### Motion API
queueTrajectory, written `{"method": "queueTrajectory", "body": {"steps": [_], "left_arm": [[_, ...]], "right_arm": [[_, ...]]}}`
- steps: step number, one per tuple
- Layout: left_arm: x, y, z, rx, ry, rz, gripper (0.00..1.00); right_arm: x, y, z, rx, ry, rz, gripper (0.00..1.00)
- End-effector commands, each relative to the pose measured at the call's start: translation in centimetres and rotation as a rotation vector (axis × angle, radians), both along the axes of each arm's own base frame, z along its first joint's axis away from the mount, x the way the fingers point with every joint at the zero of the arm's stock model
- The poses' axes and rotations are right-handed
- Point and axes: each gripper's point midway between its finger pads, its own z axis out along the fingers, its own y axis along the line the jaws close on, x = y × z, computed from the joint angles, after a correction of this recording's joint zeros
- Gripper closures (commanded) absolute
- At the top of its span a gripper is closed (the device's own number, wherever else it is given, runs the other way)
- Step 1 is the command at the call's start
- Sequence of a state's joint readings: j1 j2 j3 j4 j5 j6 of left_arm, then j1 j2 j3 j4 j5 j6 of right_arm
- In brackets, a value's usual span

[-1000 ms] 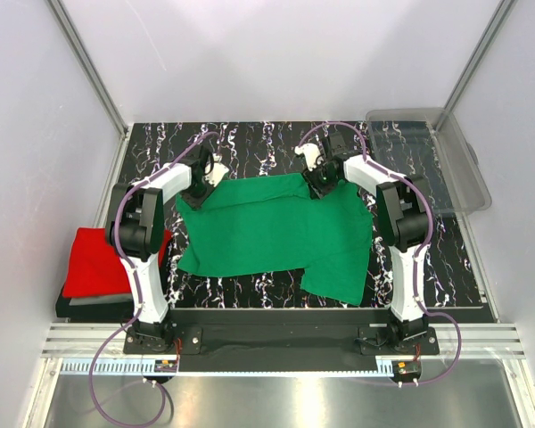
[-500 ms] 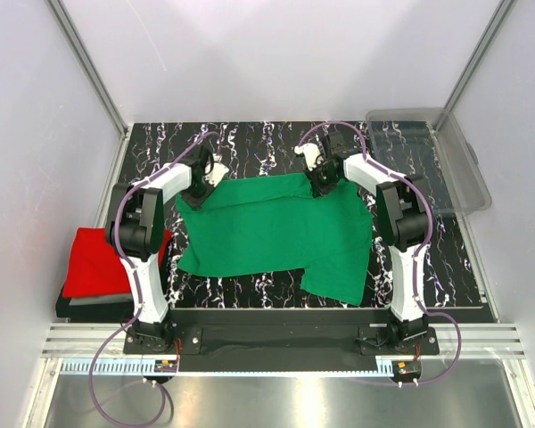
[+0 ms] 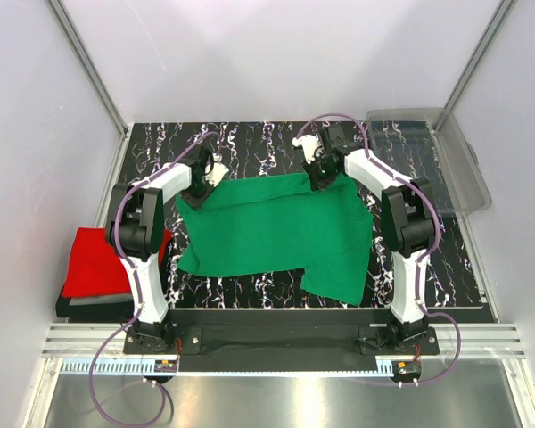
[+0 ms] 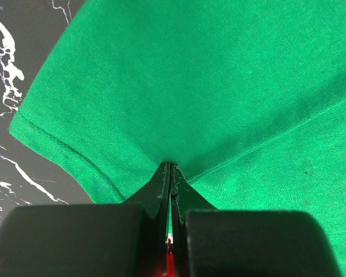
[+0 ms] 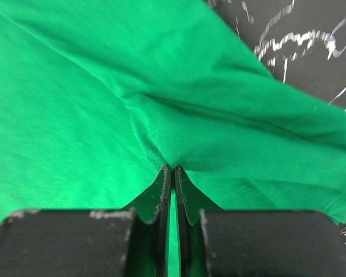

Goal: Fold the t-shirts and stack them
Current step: Fold the tshirt

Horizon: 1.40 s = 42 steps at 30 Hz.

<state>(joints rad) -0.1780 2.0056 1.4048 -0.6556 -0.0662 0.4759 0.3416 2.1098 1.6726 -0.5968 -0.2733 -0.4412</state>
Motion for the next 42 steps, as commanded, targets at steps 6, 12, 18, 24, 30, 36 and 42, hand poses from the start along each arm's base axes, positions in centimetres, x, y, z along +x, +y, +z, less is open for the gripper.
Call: {"method": "queueTrajectory", "body": {"steps": [6,12,18,24,30,36,42], "left_arm": [[0.6,-0.6,0.0,-0.028,-0.017,-0.003,1.0],[0.9,-0.4,0.7,-0.023,-0.041,-0.01,1.0],[0.6,-0.4,0.5,-0.03,-0.034,-0.003,1.0],[0.5,-0.3,0.7,-0.029,-0.037,-0.001,1.0],[0.3,-0.3,0.5,-0.029,-0.034,0.0,1.0],[0.3,-0.1,0.5,-0.021,-0.034,0.0,1.0],[0.1,0.0,0.4,-0.017,-0.028,0.004,1.0]], "right_arm": [[-1.7,2.4,5.2,0.024,-0.056,0.009,0.91],[-4.2,2.1,4.3,-0.009,-0.019,0.018,0.92],[-5.8,2.1,3.9,-0.022,0.004,0.036,0.93],[-5.9,2.4,5.0,-0.015,-0.015,0.048,0.93],[-5.7,2.8,3.9,-0.017,0.012,0.065,0.89],[-4.2,3.6,7.9,0.034,-0.012,0.036,0.54],[2.4,-1.9,7.4,-0.052,-0.14,-0.103,0.51]]}}
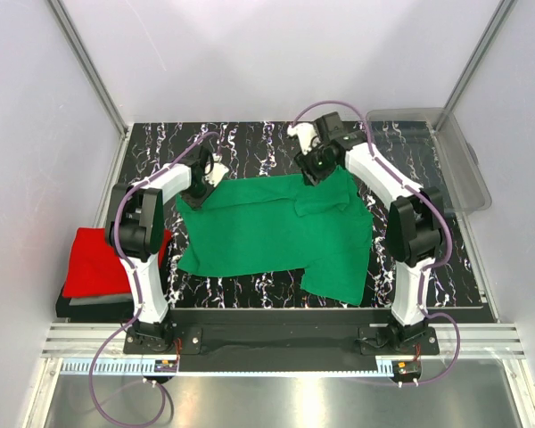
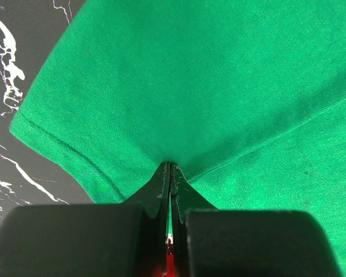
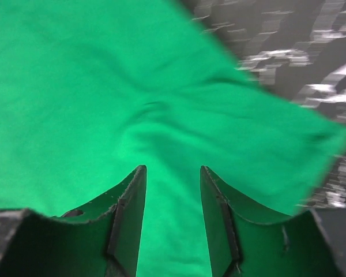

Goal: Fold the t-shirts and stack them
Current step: Fold the tshirt

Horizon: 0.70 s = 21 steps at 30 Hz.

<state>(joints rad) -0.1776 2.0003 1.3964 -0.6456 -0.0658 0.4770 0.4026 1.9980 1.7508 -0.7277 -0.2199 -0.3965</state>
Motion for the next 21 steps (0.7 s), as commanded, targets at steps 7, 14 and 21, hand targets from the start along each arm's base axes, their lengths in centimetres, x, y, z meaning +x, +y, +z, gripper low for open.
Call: {"method": "queueTrajectory", "body": {"steps": [7,14,21], "left_arm": [[0.4,0.5,0.6,0.009,-0.032,0.009,1.0],[0.6,1.5,0.7,0.029,-0.032,0.028,1.0],[0.7,2.1,0.7,0.04,-0.028,0.035,1.0]], "right_arm": [[9.3,-10.7,-3.4,-0.09,-0.049,-0.262,0.52],[11.4,-12.8,-4.8,-0.091,-0.048,-0.309,0.52],[11.6,-13.3,-5.0,-0.075,-0.045,-0.33,0.53]]}}
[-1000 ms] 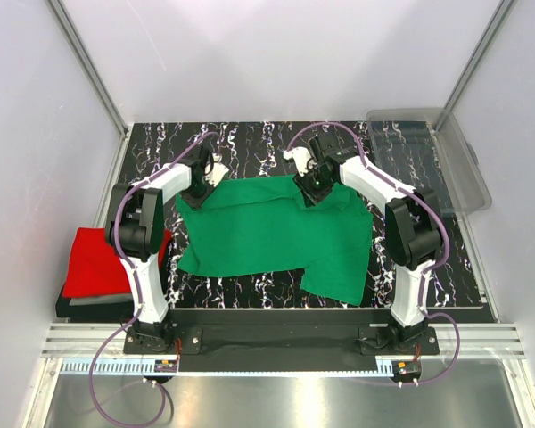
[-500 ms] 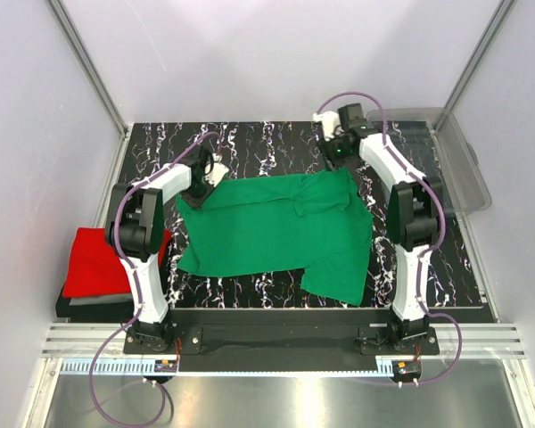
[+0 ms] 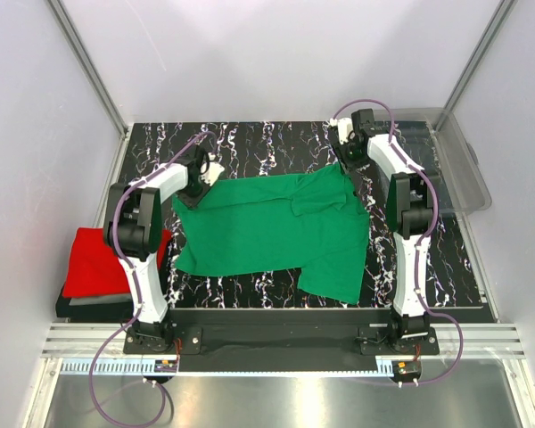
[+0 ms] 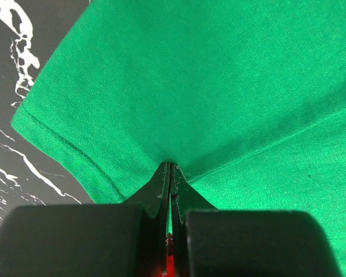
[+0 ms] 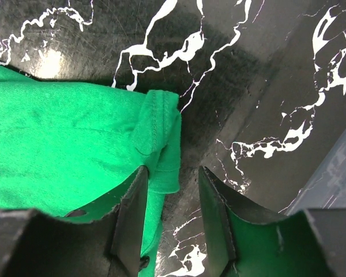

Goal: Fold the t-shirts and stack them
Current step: Fold the tshirt

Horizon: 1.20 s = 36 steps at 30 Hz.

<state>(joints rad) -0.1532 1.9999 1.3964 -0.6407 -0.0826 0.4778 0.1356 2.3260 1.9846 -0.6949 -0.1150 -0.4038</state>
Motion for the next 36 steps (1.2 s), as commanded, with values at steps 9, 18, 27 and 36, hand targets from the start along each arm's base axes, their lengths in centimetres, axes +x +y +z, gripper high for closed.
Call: {"method": "queueTrajectory", "body": {"steps": [9,18,27,36], "left_arm": [[0.8,1.0,0.2,0.031,-0.009,0.007,1.0],[1.5,0.8,0.5,0.024,-0.016,0.004,1.0],[1.3,0.6,0.3,0.018,-0.008,0.006,1.0],[1.4,0.6,0.4,0.018,-0.011,0.005,1.0]], "right_arm": [[1.6,-0.4,2.8,0.009,-0.085,-0.008,0.55],[1.4,-0.9,3.0,-0.005,-0.093,-0.024,0.56],[1.3,-1.1,4.5,-0.013,-0.126,-0.016,0.57],[0.6,-1.8,5.5,-0.022,-0.139,-0.022,0.57]]}}
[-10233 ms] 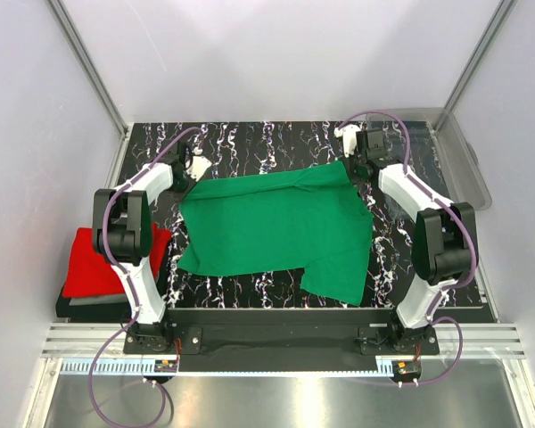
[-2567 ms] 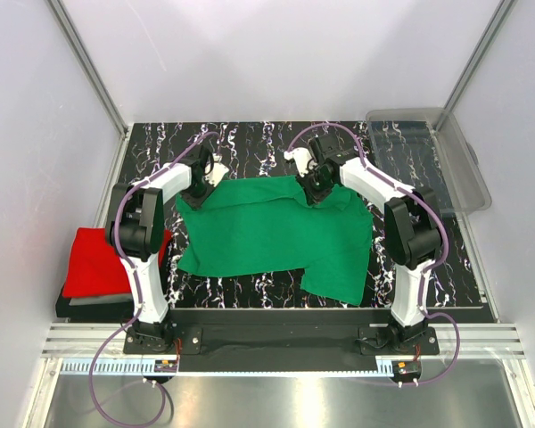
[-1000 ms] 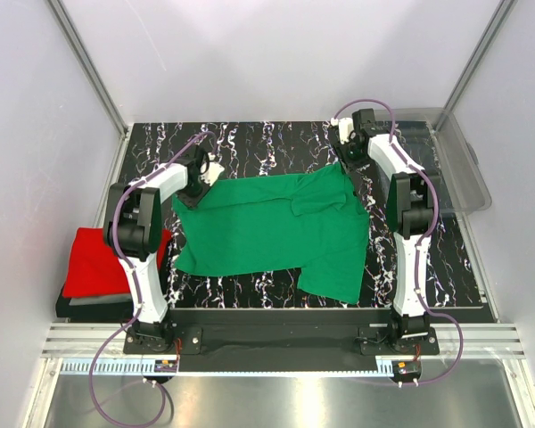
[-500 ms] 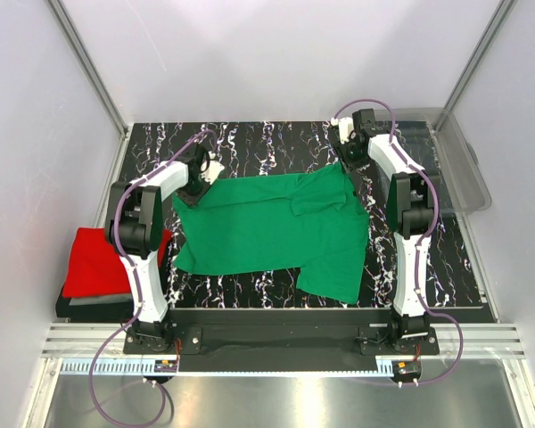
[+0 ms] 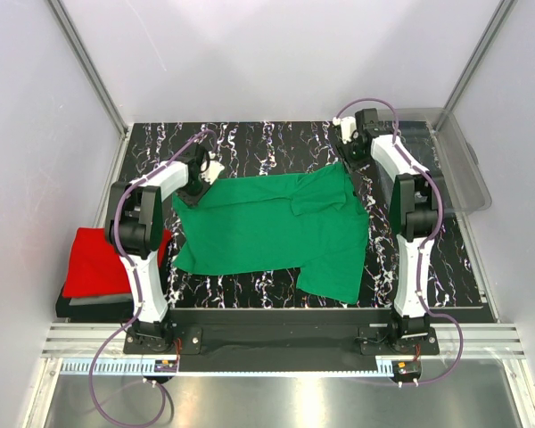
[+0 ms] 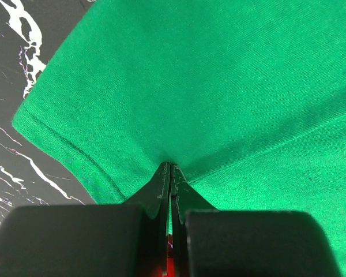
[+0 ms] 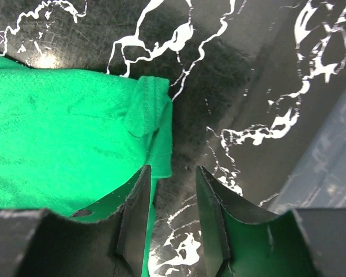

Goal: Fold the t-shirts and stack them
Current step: Fold the tshirt

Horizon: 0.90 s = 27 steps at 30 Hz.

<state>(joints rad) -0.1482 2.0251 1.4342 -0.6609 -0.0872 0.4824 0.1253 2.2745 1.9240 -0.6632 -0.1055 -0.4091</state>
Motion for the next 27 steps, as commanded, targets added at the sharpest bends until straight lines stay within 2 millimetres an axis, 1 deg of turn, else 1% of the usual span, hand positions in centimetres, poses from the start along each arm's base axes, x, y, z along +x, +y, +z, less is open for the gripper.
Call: {"method": "queueTrajectory", "body": {"steps": [1,3,6,9,10,11,14,17,20,27], "left_arm": [[0.8,0.4,0.4,0.012,-0.017,0.003,1.0],[0.9,0.4,0.4,0.012,-0.02,0.002,1.0],[0.9,0.4,0.6,0.012,-0.021,0.002,1.0],[0.8,0.3,0.6,0.015,-0.02,0.0,1.0],[0.7,0.4,0.6,0.018,-0.02,-0.001,1.0],[0.7,0.4,0.6,0.019,-0.019,0.001,1.0],[0.5,0.5,0.6,0.026,-0.017,-0.002,1.0],[0.3,0.5,0.4,0.024,-0.012,-0.001,1.0],[0.2,0.5,0.2,0.023,-0.006,0.0,1.0],[0.8,0.4,0.2,0.024,-0.013,-0.001,1.0]], "right_arm": [[1.1,-1.2,4.7,-0.015,-0.117,-0.014,0.57],[1.2,-1.3,5.0,-0.018,-0.126,-0.015,0.57],[1.4,-1.4,4.4,-0.031,-0.119,-0.008,0.57],[1.3,-1.4,3.0,-0.033,-0.091,0.001,0.57],[1.3,-1.4,2.2,-0.036,-0.076,0.001,0.57],[1.2,-1.3,1.9,-0.032,-0.069,0.003,0.57],[0.9,-1.2,0.8,-0.029,-0.041,0.006,0.57],[0.4,-0.9,0.2,-0.02,-0.014,0.017,0.57],[-0.1,-1.1,-0.6,-0.022,0.015,0.018,0.57],[-1.1,-0.7,-2.0,-0.013,0.072,0.037,0.57]]}}
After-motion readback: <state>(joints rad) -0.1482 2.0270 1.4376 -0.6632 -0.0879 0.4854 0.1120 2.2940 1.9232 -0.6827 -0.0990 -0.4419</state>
